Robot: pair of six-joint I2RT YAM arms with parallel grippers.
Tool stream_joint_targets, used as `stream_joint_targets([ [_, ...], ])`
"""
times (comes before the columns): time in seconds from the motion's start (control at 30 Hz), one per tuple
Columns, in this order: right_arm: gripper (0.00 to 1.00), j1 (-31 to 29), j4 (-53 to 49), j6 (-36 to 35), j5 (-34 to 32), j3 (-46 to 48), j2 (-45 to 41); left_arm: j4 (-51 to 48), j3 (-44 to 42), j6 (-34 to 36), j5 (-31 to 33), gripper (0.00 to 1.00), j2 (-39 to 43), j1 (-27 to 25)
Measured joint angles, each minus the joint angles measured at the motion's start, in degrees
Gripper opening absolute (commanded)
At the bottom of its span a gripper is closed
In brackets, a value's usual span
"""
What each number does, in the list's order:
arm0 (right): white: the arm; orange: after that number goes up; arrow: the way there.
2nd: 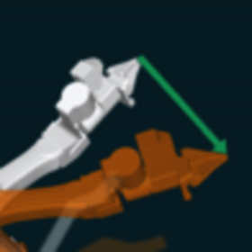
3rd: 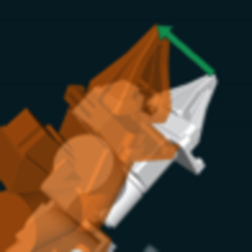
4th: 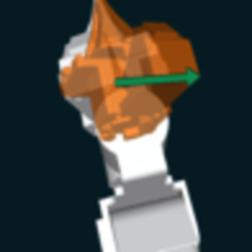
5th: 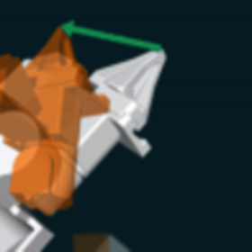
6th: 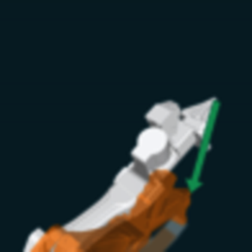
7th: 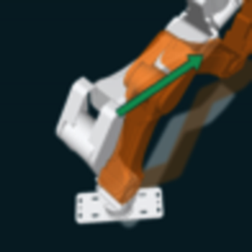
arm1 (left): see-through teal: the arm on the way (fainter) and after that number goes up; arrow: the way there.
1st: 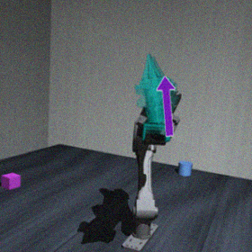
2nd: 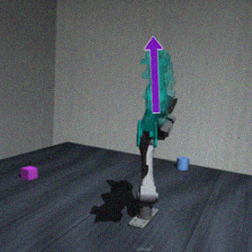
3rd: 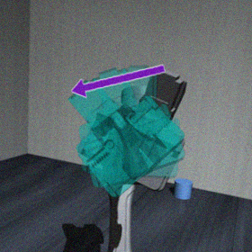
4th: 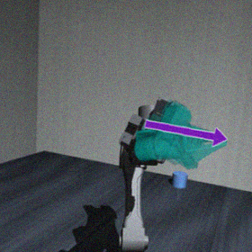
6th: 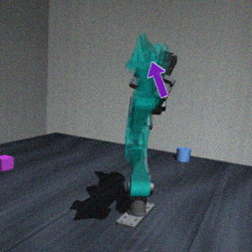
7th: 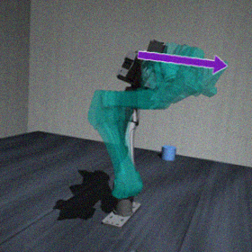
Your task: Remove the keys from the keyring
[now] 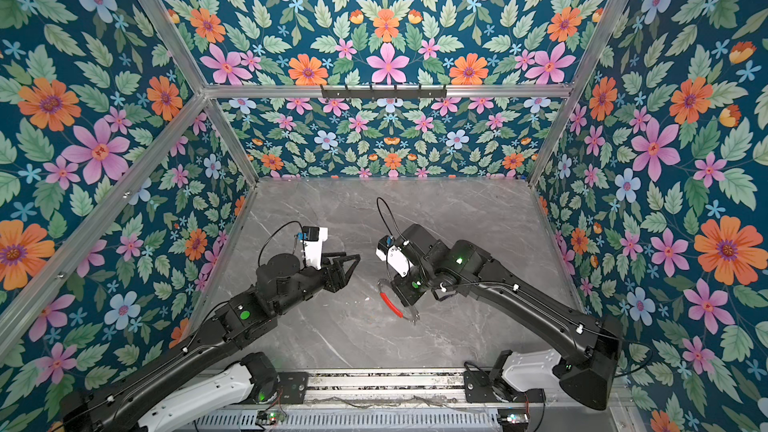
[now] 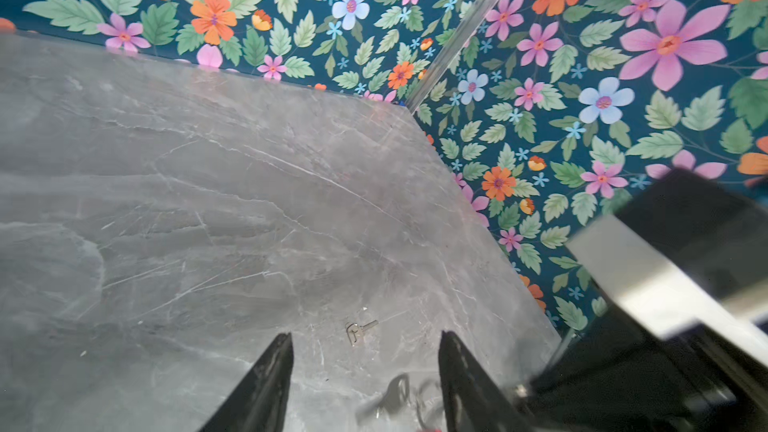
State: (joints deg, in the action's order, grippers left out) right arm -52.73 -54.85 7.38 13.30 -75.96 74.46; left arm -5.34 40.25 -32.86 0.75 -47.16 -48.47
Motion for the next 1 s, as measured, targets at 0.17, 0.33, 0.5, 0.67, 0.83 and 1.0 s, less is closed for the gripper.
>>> stream_joint_targets([
  [0.17,0.0,-0.02,-3.91,-0.07,-4.15,1.03,4.5,-0.68,-1.62,-1.25,1.46,0.59,-0.02,0.0],
  [0.33,0.0,-0.13,-1.36,0.17,-1.66,3.1,-0.7,-0.33,-2.21,-2.54,0.57,0.61,-0.44,0.26],
  [0.5,0.0,0.07,1.09,0.22,-3.28,6.1,-0.2,3.02,-4.96,-5.75,-2.54,0.63,-0.22,2.01],
  [0.67,0.0,0.22,3.76,0.22,-3.28,7.06,-1.01,9.88,-11.08,-9.07,-8.94,0.61,1.05,3.08],
  [0.83,0.0,0.37,6.8,0.79,-3.5,8.11,-2.58,18.1,-14.6,-11.61,-15.47,0.61,0.94,3.41],
  [1.0,0.0,0.83,11.8,2.8,-4.72,10.23,-4.59,23.78,-16.59,-15.74,-18.18,0.48,0.28,3.56],
])
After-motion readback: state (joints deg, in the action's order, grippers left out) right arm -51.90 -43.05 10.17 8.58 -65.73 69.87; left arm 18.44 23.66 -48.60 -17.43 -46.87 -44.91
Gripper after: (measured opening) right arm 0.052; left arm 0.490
